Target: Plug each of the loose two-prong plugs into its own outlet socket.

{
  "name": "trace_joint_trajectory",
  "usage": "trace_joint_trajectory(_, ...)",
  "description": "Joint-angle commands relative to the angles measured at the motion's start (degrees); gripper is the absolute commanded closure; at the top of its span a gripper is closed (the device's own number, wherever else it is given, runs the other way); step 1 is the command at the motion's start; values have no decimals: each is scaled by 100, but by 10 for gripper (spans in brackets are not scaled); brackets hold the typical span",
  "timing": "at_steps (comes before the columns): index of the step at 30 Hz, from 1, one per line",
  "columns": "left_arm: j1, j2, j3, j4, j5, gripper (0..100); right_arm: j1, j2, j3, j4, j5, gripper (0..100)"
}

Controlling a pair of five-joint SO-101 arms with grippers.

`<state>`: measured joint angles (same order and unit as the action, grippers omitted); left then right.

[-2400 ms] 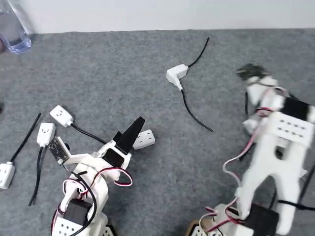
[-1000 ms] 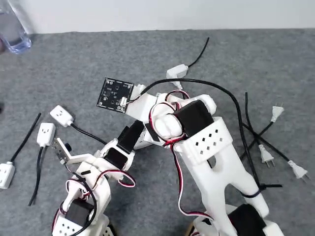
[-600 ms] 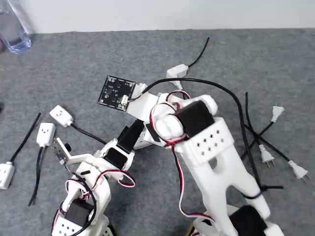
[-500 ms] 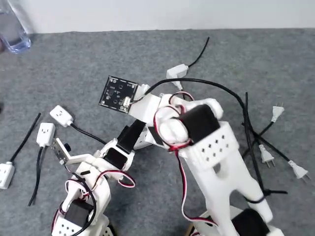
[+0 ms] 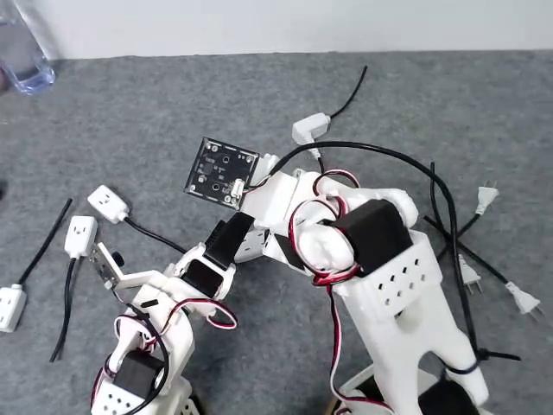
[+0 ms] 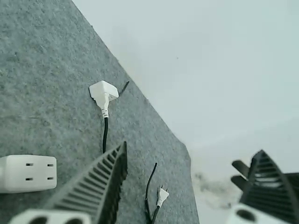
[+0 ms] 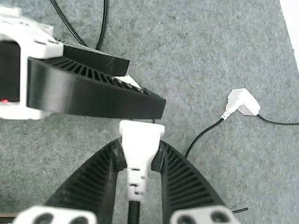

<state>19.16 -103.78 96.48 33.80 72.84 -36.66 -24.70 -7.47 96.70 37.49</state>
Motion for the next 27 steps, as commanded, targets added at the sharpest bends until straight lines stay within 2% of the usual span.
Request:
trace_joint_trajectory(1, 0, -53, -4, -97, 26, 616, -31, -251, -334, 22, -70, 991)
trace_joint_trajectory(13, 0, -53, -4, -97, 26, 616, -22, -312, -404, 31, -229, 991)
trace_joint_trajectory(20, 0, -53, -4, -97, 26, 616, 13, -295, -765, 400, -229, 991)
trace_joint_trajectory(27, -70, -53, -4, -97, 26, 616, 743, -215, 246, 163, -176, 991)
